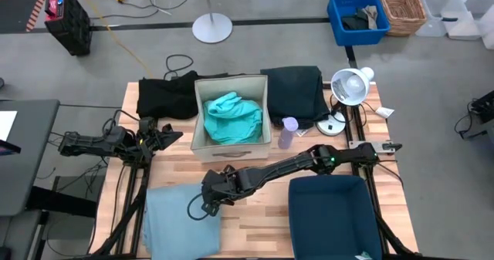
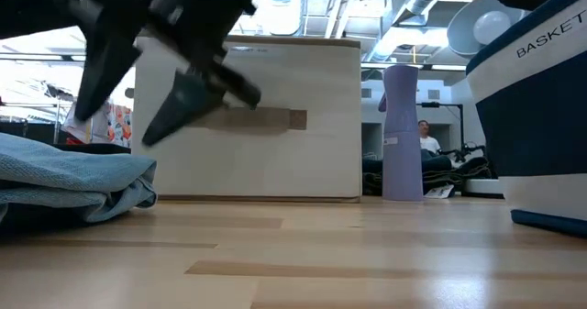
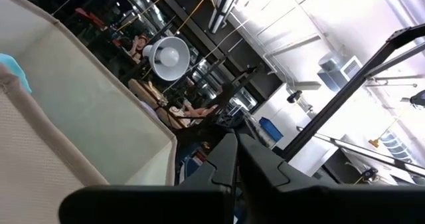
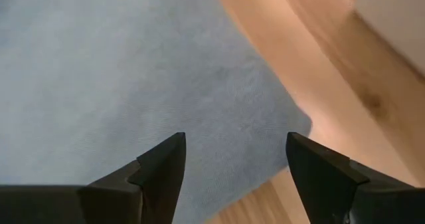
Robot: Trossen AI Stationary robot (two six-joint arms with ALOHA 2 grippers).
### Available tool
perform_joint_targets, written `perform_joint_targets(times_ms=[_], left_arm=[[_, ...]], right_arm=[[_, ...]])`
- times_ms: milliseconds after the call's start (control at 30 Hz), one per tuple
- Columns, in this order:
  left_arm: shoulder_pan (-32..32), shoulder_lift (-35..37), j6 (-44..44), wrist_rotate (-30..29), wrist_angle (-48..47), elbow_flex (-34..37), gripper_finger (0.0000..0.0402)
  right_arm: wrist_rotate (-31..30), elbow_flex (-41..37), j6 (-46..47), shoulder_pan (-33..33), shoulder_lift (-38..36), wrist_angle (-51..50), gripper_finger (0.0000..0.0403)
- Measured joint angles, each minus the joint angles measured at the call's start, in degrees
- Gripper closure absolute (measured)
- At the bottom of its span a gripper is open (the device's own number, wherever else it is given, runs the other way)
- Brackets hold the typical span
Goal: Sort clothes
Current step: Put the blue pants into the laundry organizer
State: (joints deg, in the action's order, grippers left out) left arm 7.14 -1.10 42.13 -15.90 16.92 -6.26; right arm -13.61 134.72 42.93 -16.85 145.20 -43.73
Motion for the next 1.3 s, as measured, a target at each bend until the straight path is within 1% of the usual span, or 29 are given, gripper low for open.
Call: perform_joint_targets(times_ms=[133, 400, 533, 667, 867, 1033, 1100, 1300], left_arm=[[0.01, 0.0, 0.41, 0.59, 0.03, 0.0, 0.0391], [0.01, 0.0, -0.76, 0.74, -0.04, 0.0, 0.0391], [0.0, 0.0, -0.88, 0.74, -0.43, 0.0, 0.0391], [0.0, 0.0, -0.9, 0.74, -0.72, 0.0, 0.0391], [0.0, 0.0, -0.92, 0.74, -0.98, 0.0, 0.0391], [0.0, 0.0, -0.93, 0.7, -1.32, 0.0, 0.0391], [0.0, -0.02, -0.94, 0.7, -1.31, 0.0, 0.0391], [0.0, 0.0, -0.94, 0.68, -1.29, 0.0, 0.0391]], right_arm=[[-1.45, -0.09, 2.34, -0.4, 0.49, 0.7, 0.0126], [-1.72, -0.09, 3.33, -0.1, 0.37, -0.86, 0.0126], [-1.38, -2.58, 4.33, 0.46, 0.39, 1.53, 0.0126], [1.31, -5.18, 4.84, 0.64, 0.4, 7.27, 0.0126], [1.86, -5.46, 4.67, 1.47, 0.4, 6.64, 0.0126], [9.42, -8.75, 4.01, 3.37, 0.37, 11.43, 0.0126], [11.32, -10.05, 4.21, 3.83, 0.34, 13.05, 0.0126], [12.12, -11.13, 4.16, 3.92, 0.18, 13.96, 0.0127]])
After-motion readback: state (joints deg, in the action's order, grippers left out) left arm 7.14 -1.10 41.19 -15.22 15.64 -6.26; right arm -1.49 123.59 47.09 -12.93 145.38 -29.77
